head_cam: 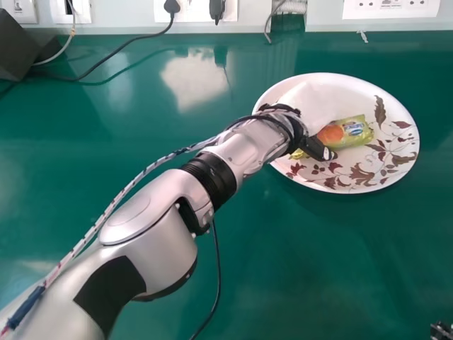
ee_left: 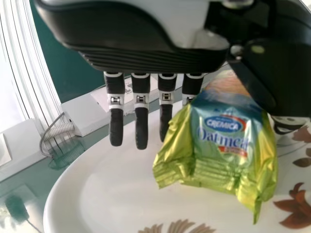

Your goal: Pick up biscuit and place it in the plate

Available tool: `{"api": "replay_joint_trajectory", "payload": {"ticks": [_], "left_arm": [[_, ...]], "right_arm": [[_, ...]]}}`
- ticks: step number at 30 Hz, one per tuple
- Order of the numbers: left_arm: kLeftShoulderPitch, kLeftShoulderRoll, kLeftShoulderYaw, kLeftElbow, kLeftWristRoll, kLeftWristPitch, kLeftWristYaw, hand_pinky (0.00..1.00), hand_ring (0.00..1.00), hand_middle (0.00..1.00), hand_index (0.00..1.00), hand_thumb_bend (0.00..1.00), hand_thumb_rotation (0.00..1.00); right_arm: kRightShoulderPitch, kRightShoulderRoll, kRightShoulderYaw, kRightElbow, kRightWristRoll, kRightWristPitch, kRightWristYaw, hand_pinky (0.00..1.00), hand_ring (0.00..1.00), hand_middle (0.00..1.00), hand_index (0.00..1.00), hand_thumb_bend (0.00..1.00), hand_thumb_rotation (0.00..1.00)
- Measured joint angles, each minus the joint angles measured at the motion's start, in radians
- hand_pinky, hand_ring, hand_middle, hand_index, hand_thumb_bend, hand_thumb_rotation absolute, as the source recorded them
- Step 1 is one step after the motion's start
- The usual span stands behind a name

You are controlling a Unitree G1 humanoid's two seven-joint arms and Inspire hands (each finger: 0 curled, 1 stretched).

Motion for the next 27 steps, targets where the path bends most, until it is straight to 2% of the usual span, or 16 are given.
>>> {"api": "replay_joint_trajectory", "payload": {"ticks": [4, 6, 12, 18, 19, 21, 24, 27], "left_arm": [[0.000, 0.004, -0.003, 0.000, 0.000, 0.002, 0.000, 0.62, 0.72, 0.85, 0.81, 0.97, 0.54], [-0.001, 0.005, -0.004, 0.000, -0.001, 0.004, -0.001, 0.65, 0.75, 0.88, 0.82, 1.00, 0.58], [-0.003, 0.007, 0.015, -0.002, -0.038, 0.009, -0.023, 0.78, 0.85, 0.93, 0.87, 1.00, 0.66], [-0.003, 0.016, 0.031, -0.027, -0.062, 0.008, -0.046, 0.84, 0.90, 0.95, 0.90, 1.00, 0.68], [-0.002, 0.021, 0.034, -0.034, -0.069, 0.005, -0.050, 0.85, 0.90, 0.95, 0.90, 1.00, 0.68], [0.003, 0.038, 0.036, -0.055, -0.079, -0.001, -0.056, 0.90, 0.93, 0.96, 0.90, 1.00, 0.68], [0.013, 0.055, 0.045, -0.081, -0.081, -0.011, -0.060, 0.94, 0.95, 0.96, 0.91, 1.00, 0.69], [0.028, 0.071, 0.054, -0.104, -0.082, -0.019, -0.060, 0.98, 0.97, 0.98, 0.93, 1.00, 0.71]], "right_arm": [[-0.001, -0.001, -0.004, 0.005, 0.000, 0.014, 0.017, 0.63, 0.73, 0.74, 0.49, 0.52, 0.07], [-0.001, 0.000, -0.005, 0.006, -0.002, 0.024, 0.018, 0.66, 0.75, 0.75, 0.49, 0.52, 0.07], [-0.002, 0.000, -0.007, 0.007, -0.037, 0.024, 0.013, 0.64, 0.74, 0.74, 0.50, 0.52, 0.07], [-0.003, 0.000, -0.007, 0.008, -0.035, 0.028, 0.022, 0.62, 0.73, 0.74, 0.50, 0.52, 0.07], [-0.003, 0.000, -0.008, 0.008, -0.035, 0.031, 0.022, 0.62, 0.72, 0.74, 0.60, 0.66, 0.11], [-0.006, -0.002, -0.008, 0.008, -0.034, 0.040, 0.023, 0.60, 0.72, 0.74, 0.70, 0.78, 0.17], [-0.018, -0.005, -0.013, 0.012, -0.033, 0.045, 0.030, 0.59, 0.72, 0.73, 0.71, 0.81, 0.18], [-0.029, -0.008, -0.016, 0.022, -0.029, 0.054, 0.046, 0.58, 0.72, 0.73, 0.73, 0.80, 0.21]]}}
